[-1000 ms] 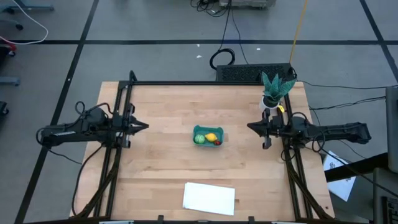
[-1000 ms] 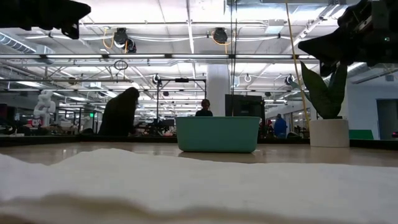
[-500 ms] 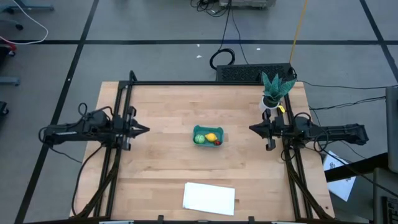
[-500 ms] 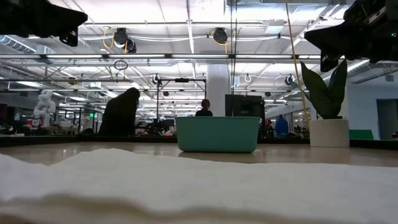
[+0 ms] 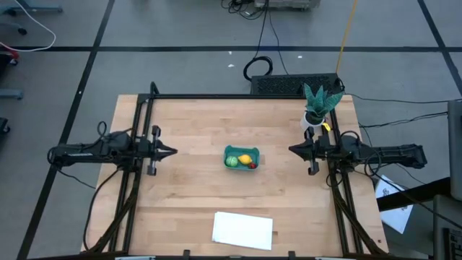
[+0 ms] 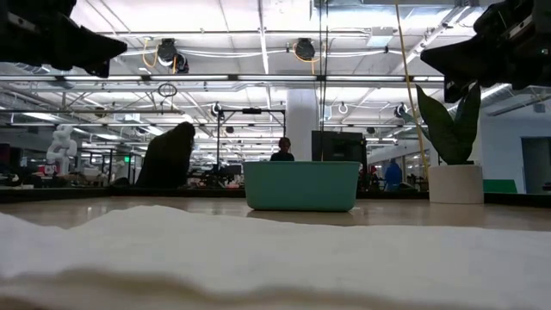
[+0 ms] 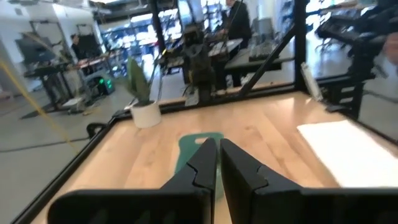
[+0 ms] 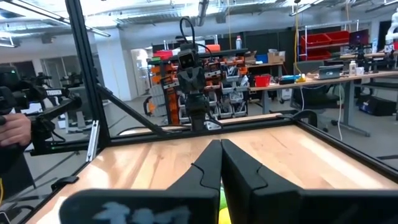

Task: Pick and placing Produce into tupperware
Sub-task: Adjust the blue bin

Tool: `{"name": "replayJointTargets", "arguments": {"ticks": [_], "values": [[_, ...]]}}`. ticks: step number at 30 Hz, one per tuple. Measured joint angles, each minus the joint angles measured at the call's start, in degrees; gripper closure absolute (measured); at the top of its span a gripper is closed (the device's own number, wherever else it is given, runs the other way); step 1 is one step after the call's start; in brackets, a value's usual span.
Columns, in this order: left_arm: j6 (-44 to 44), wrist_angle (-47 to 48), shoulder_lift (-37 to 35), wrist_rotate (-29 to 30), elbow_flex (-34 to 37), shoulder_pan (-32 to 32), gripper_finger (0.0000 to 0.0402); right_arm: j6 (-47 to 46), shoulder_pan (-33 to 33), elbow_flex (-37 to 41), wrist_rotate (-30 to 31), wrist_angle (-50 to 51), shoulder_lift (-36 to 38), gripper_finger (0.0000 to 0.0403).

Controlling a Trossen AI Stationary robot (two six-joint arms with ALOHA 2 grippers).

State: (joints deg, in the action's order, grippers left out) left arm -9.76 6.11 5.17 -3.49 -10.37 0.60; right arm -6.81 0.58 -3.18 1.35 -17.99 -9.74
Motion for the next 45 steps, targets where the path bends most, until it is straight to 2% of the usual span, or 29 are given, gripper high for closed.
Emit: {"name": "replayJointTargets", "arguments": {"ticks": [5, 10, 17, 30, 45], "values": [[1.1, 2.4, 0.0, 2.1, 0.0, 0.0, 0.0376, 0.2, 0.0, 0.0, 0.1, 0.3, 0.0, 0.0403], [2.5, 2.4, 0.0, -4.7, 0.0, 0.0, 0.0376, 0.4, 0.0, 0.0, 0.1, 0.8, 0.0, 0.0403], [3.5, 2.8, 0.0, -7.0, 0.0, 0.0, 0.0376, 0.4, 0.0, 0.0, 0.1, 1.0, 0.0, 0.0403], [5.8, -12.0, 0.0, -5.6, 7.1, 0.0, 0.0376, 0.0, 0.0, 0.0, 0.1, 1.2, 0.0, 0.0403], [7.1, -15.4, 0.0, -4.0, 9.8, 0.0, 0.0376, -0.6, 0.0, 2.4, -0.1, -0.6, 0.0, 0.0403]]}}
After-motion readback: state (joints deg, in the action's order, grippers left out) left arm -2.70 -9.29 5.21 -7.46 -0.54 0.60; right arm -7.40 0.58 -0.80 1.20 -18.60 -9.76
